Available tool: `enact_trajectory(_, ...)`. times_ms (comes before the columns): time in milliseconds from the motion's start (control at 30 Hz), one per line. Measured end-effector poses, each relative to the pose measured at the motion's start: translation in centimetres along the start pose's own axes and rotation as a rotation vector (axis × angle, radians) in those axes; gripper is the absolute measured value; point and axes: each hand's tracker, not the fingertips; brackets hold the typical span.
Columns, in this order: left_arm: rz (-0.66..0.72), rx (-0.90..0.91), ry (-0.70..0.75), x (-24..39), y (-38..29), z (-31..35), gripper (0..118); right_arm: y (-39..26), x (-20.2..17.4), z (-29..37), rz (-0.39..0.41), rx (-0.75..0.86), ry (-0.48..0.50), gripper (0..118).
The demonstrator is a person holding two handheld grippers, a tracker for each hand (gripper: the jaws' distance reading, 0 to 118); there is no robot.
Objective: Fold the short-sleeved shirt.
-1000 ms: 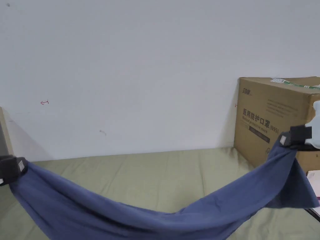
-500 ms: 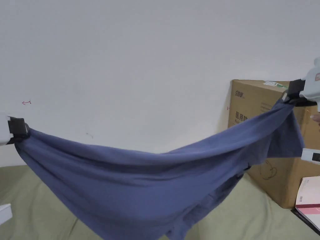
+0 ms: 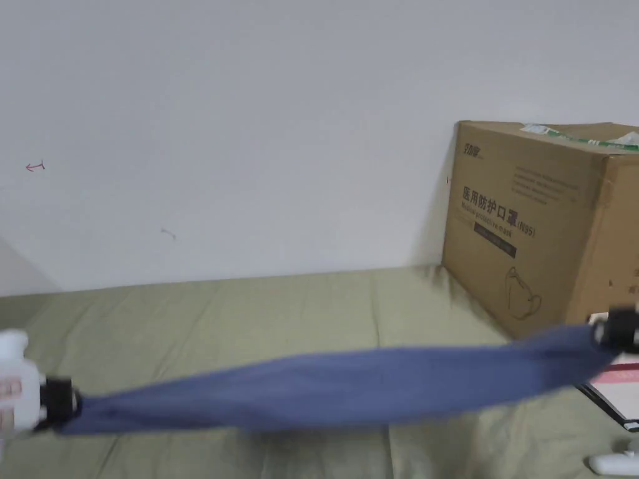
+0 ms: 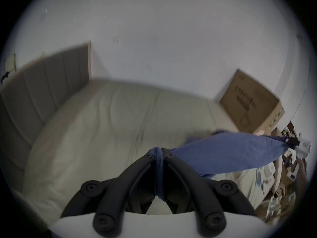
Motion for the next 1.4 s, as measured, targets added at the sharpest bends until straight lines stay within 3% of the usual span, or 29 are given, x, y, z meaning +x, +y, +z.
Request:
enact_trajectory(133,0.027,-0.196,0.062,-3.7,-10.1,-2.7,5,-11.9,4.2,-3.7,-0.102,-0.231,-0.042,3)
enact_trajectory(200,0.036,-0.23,0.077,-5.1,-13.1,-2.4,5,-15.7,5.4,-3.9,-0.088,-0.28,-0.069,3)
enact_trajectory(233,0.035,-0.231,0.082,-5.6,-13.7,-2.0,5,-16.5,5.7,-3.6,-0.061,-0.284,-0.085,3)
enact_trajectory(333,0.056,-0.214,0.049,-6.7,-14.6,-0.1,5,-17.4,6.9,-1.6,-0.078,-0.27,-0.049,3)
enact_trajectory(500,0.006,-0.208,0.023,-6.6,-14.2,3.6,5,-16.0,5.6,2.3,-0.003,-0.261,-0.022,3)
enact_trajectory(567,-0.033,-0.283,0.024,-6.6,-14.3,4.3,5,-16.2,5.5,2.8,0.019,-0.3,-0.013,3)
enact_trajectory(667,-0.086,-0.362,0.1,-6.8,-15.6,4.8,5,-17.9,6.1,2.3,-0.009,-0.416,0.017,3)
enact_trajectory(733,-0.076,-0.376,0.08,-7.7,-16.6,4.4,5,-19.1,6.3,1.5,-0.003,-0.44,-0.02,3)
enact_trajectory(767,-0.044,-0.391,0.058,-8.2,-17.2,4.2,7,-19.5,6.3,1.2,-0.008,-0.446,-0.044,3)
enact_trajectory(800,0.001,-0.4,0.044,-8.7,-17.5,4.1,17,-20.0,6.4,1.1,-0.026,-0.451,-0.058,3)
enact_trajectory(833,0.044,-0.398,0.047,-9.1,-17.6,4.2,36,-20.2,6.4,1.0,-0.059,-0.449,-0.067,4)
enact_trajectory(867,0.05,-0.386,0.081,-9.4,-17.7,4.5,69,-20.3,6.3,1.1,-0.083,-0.443,-0.066,11)
enact_trajectory(900,0.039,-0.369,0.118,-9.9,-17.8,4.9,92,-20.2,6.2,1.4,-0.096,-0.433,-0.053,37)
enact_trajectory(933,0.03,-0.36,0.136,-10.2,-17.8,5.3,99,-20.2,6.1,1.8,-0.106,-0.426,-0.048,74)
enact_trajectory(967,0.026,-0.334,0.136,-10.4,-17.7,6.0,97,-20.0,5.5,2.1,-0.089,-0.428,-0.05,98)
enact_trajectory(1100,0.015,-0.207,0.134,-10.0,-16.4,9.5,97,-18.8,1.6,4.7,0.106,-0.353,-0.057,98)
enact_trajectory(1167,0.018,-0.097,0.099,-8.8,-15.6,12.0,97,-18.1,-1.5,6.5,0.179,-0.23,-0.021,98)
enact_trajectory(1400,-0.033,0.44,0.095,-1.7,-15.9,19.1,93,-17.4,-12.9,11.6,0.226,0.2,0.332,92)
